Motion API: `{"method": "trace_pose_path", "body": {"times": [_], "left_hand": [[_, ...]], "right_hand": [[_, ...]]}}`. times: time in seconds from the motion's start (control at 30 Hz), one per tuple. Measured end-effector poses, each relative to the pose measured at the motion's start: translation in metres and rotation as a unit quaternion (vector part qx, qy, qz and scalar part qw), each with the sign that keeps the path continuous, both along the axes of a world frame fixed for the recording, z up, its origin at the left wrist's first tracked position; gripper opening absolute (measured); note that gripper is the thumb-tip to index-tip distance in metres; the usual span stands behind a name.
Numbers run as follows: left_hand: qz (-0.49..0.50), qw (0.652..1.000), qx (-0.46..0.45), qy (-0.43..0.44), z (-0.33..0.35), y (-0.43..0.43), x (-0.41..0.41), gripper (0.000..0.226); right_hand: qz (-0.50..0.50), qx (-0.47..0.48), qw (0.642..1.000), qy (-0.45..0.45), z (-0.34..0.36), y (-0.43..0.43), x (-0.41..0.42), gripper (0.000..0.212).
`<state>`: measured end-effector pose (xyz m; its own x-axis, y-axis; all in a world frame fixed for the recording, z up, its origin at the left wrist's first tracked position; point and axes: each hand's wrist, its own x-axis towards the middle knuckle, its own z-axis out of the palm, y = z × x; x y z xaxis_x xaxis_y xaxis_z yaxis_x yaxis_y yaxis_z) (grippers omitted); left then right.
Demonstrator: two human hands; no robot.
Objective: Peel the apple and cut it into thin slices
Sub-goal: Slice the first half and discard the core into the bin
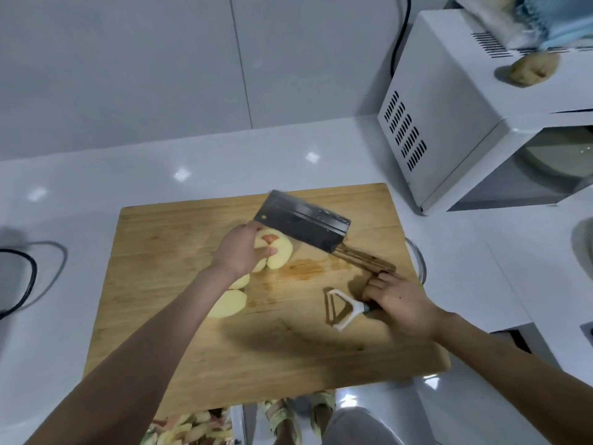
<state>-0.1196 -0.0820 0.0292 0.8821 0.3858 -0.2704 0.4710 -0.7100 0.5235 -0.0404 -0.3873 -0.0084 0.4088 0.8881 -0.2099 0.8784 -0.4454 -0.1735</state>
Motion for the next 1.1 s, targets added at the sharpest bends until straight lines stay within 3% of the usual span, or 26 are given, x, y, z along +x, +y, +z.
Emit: {"method": "trace_pose_path", "body": {"times": [0.1, 0.2, 0.3, 0.43, 0.53, 0.63, 0.7, 0.77, 0.97, 1.1], "left_hand": [[0.042, 0.999, -0.015, 0.011, 0.000, -0.002, 0.004, 0.047], [0.103, 0.992, -0.070, 0.027, 0.000, -0.009, 0.007, 0.048], [0.164, 0.974, -0.152, 0.028, -0.002, -0.017, 0.010, 0.045], [0.198, 0.960, -0.192, 0.051, -0.002, -0.019, 0.012, 0.045], [0.220, 0.951, -0.208, 0.066, -0.002, -0.019, 0.011, 0.044], [0.241, 0.940, -0.230, 0.070, -0.003, -0.018, 0.011, 0.043], [0.253, 0.933, -0.248, 0.062, -0.002, -0.018, 0.011, 0.039], [0.262, 0.929, -0.254, 0.053, 0.000, -0.019, 0.011, 0.036], [0.311, 0.903, -0.296, 0.000, -0.005, -0.024, 0.006, 0.041], [0.358, 0.873, -0.330, -0.030, -0.011, -0.033, 0.008, 0.033]], "right_hand": [[-0.154, 0.101, 0.983, -0.001, 0.008, -0.013, 0.020, 0.013], [-0.352, 0.143, 0.924, -0.035, 0.007, -0.027, 0.052, 0.017], [-0.476, 0.037, 0.878, -0.042, -0.007, -0.035, 0.083, 0.025], [-0.508, -0.075, 0.858, -0.033, -0.017, -0.044, 0.104, 0.023], [-0.483, -0.133, 0.863, -0.067, -0.007, -0.031, 0.103, 0.019], [-0.359, -0.027, 0.919, -0.161, 0.010, 0.010, 0.090, 0.012], [-0.247, 0.071, 0.961, -0.097, 0.019, 0.049, 0.069, 0.020], [-0.183, 0.065, 0.981, 0.002, 0.020, 0.088, 0.046, 0.041], [-0.117, -0.067, 0.990, -0.047, 0.003, 0.127, 0.039, 0.062], [-0.088, -0.047, 0.990, -0.096, 0.007, 0.125, 0.040, 0.043]]}}
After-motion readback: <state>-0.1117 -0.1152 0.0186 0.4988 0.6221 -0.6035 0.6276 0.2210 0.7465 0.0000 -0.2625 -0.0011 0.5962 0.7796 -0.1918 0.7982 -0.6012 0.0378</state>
